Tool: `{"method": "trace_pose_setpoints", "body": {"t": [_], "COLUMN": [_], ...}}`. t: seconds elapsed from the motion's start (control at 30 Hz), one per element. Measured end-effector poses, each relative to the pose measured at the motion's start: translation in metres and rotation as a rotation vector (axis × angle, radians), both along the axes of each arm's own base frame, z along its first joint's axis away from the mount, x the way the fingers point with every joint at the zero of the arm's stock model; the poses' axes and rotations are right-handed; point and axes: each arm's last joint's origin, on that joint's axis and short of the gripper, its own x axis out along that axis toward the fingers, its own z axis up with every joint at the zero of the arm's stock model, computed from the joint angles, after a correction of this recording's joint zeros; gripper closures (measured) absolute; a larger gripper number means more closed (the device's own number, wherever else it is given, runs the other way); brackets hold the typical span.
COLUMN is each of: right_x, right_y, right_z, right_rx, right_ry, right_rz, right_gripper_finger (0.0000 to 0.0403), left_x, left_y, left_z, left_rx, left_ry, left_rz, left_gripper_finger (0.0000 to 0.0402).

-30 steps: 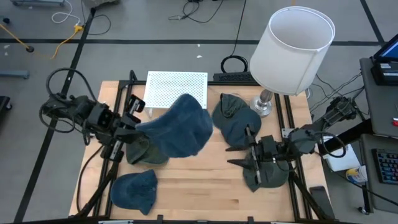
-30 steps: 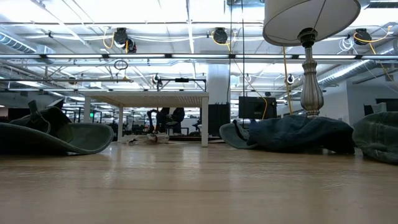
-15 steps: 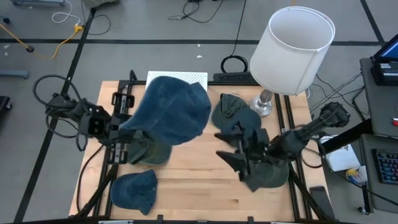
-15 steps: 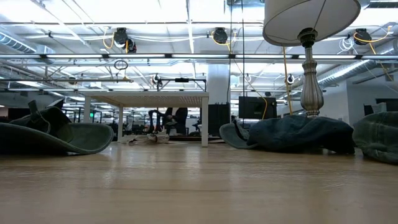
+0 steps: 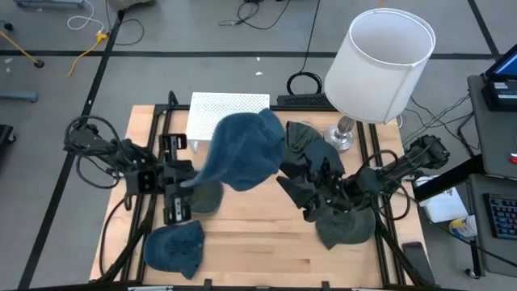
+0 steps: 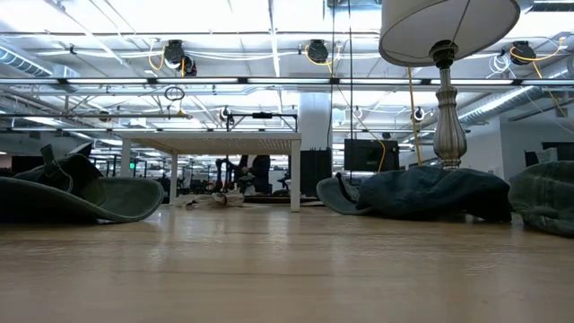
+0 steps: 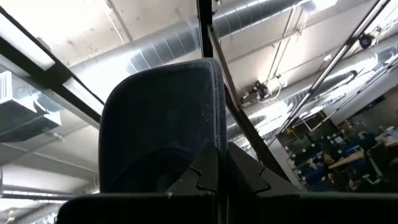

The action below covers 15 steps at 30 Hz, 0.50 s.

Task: Pick & Place hat
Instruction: Put the bottom right blue cap on the shelf

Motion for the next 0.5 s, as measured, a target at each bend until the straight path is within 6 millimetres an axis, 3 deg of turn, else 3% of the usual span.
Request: {"method": "trace_pose_setpoints", "body": {"t": [0.27, 0.37, 0.5], "right_x": [-0.001, -0.0019, -0.0074], "right_y": [0.0008, 0.0019, 0.0066], "right_z": [0.0017, 0.0022, 0.0055], "right_rx": [-0.011, -0.011, -0.038], "right_ry": [-0.032, -0.034, -0.051], "right_rz": [0.041, 0.047, 0.079], "right_gripper_finger": [0.0165, 0.0213, 0.0321], "left_x": [0.0069, 0.0072, 0.008], "left_y": [-0.0007, -0.0002, 0.0003], "left_z": [-0.0045, -0.0046, -0.0053], "left_rx": [-0.018, -0.035, -0.049], "left_ry": [0.032, 0.041, 0.056], "left_rz": [0.014, 0.022, 0.042], "left_gripper_finger": [0.0392, 0.0392, 0.0392]}}
